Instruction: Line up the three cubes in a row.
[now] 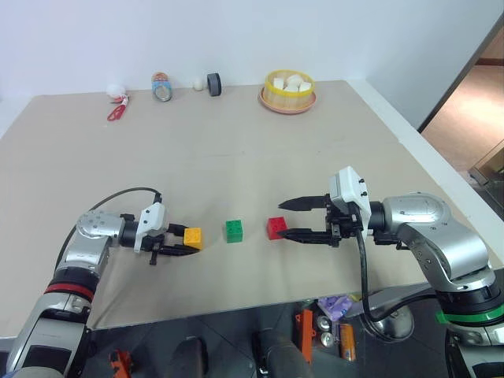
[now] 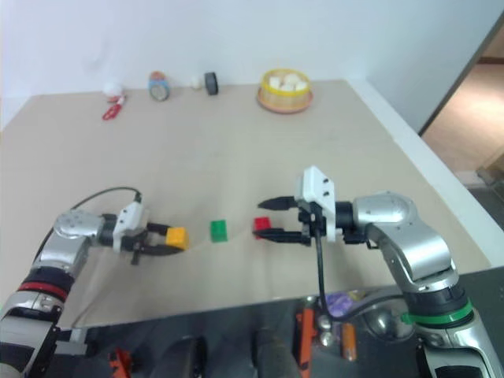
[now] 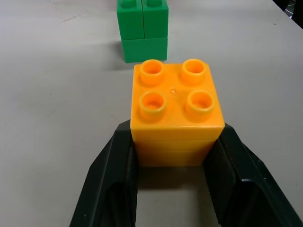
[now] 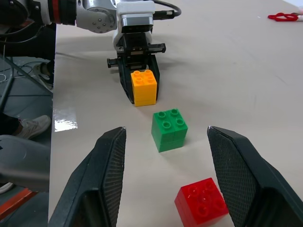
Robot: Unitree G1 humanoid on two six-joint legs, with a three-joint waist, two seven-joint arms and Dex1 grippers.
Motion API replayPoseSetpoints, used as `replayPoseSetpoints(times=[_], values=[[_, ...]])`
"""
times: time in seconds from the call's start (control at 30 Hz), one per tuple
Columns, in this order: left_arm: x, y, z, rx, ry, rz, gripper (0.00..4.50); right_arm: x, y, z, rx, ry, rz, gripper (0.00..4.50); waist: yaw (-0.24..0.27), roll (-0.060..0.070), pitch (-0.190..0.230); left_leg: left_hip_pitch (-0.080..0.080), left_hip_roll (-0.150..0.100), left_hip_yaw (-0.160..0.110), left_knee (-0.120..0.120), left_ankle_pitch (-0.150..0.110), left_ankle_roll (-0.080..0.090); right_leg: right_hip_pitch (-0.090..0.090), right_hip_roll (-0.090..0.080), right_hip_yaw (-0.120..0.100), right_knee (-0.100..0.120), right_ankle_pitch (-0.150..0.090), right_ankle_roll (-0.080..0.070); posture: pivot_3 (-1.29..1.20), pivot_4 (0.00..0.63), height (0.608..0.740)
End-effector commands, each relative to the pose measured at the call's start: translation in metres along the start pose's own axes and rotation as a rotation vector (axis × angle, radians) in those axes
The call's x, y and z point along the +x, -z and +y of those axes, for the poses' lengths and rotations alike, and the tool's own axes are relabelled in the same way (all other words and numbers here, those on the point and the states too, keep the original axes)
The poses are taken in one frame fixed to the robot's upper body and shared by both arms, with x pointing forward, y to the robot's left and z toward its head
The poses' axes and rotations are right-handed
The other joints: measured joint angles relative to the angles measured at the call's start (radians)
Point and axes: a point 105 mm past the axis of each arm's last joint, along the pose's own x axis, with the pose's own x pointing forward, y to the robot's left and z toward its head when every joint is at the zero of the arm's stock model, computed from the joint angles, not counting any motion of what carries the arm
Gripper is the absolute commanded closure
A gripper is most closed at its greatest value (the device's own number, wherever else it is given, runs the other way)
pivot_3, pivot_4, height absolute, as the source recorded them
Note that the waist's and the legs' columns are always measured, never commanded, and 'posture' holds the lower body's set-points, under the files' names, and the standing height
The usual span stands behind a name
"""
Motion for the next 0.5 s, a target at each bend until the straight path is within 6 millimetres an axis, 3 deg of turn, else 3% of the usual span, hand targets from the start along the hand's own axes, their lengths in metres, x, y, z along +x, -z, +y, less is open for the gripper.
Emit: replayPoseSetpoints(times=[0.03,0.5], values=[[-0.0093,-0.0014,0.0072,0.022,-0.038,0.023,3.18,-0.0028,-0.0129,-0.0016,-0.048,0.003,-0.029,1.71,0.0,0.0,0.0,0.0,0.0,0.0,0.0,0.0,0.0,0.0,0.0,0.0,0.0,0.0,0.0,0.0,0.15,0.74],[-0.0075,-0.0016,0.0129,0.021,-0.069,0.021,3.18,-0.0027,-0.0124,-0.0042,-0.05,0.011,-0.03,1.71,0.0,0.0,0.0,0.0,0.0,0.0,0.0,0.001,0.002,0.0,0.0,0.0,0.0,0.001,-0.001,0.0,0.15,0.74]])
